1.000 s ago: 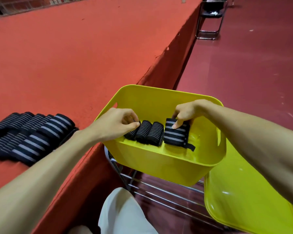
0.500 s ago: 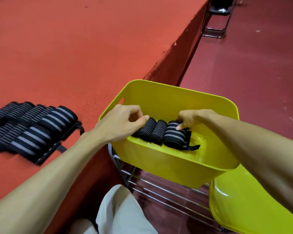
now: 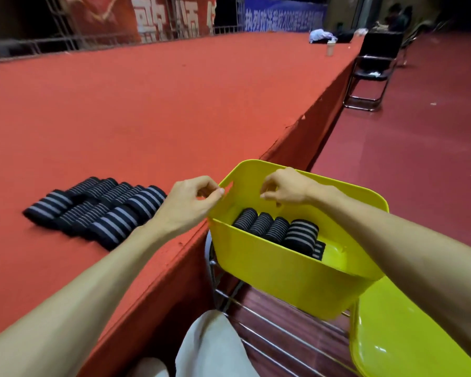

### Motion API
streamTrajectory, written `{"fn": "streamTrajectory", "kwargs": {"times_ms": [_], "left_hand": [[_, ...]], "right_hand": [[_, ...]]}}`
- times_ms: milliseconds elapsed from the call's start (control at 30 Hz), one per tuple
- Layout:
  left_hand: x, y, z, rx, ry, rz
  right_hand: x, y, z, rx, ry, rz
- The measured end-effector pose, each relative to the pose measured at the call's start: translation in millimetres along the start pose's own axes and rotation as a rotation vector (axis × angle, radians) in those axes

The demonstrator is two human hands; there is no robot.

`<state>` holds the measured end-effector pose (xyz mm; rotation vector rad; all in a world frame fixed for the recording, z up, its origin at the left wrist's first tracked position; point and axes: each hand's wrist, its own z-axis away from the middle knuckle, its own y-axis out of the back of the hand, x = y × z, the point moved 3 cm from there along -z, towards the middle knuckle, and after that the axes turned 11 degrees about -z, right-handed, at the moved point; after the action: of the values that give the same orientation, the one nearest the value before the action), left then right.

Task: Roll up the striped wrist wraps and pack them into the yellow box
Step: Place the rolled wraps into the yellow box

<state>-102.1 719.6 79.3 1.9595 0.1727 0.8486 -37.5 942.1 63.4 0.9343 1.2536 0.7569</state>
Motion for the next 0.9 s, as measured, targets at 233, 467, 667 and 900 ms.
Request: {"fn": "streamTrajectory", "kwargs": {"times_ms": [233,467,667,900], "left_hand": [[-57,60,57,0.058,0.218,-0.008],[-145,84,109,0.109,0.428,0.027],[-204,52,87,0.122,0.57,-0.09],[-212,36,61,-0.019,0.621,-0.413]], "right_hand": [[-138,-11,-13,0.123,0.324,-0.284],[-216,-59,-61,0.064,0.454,-0.342],[-212,-91,-109,0.083,0.396,-0.361],[-196,-91,-131,0.113,0.345,-0.426]]}}
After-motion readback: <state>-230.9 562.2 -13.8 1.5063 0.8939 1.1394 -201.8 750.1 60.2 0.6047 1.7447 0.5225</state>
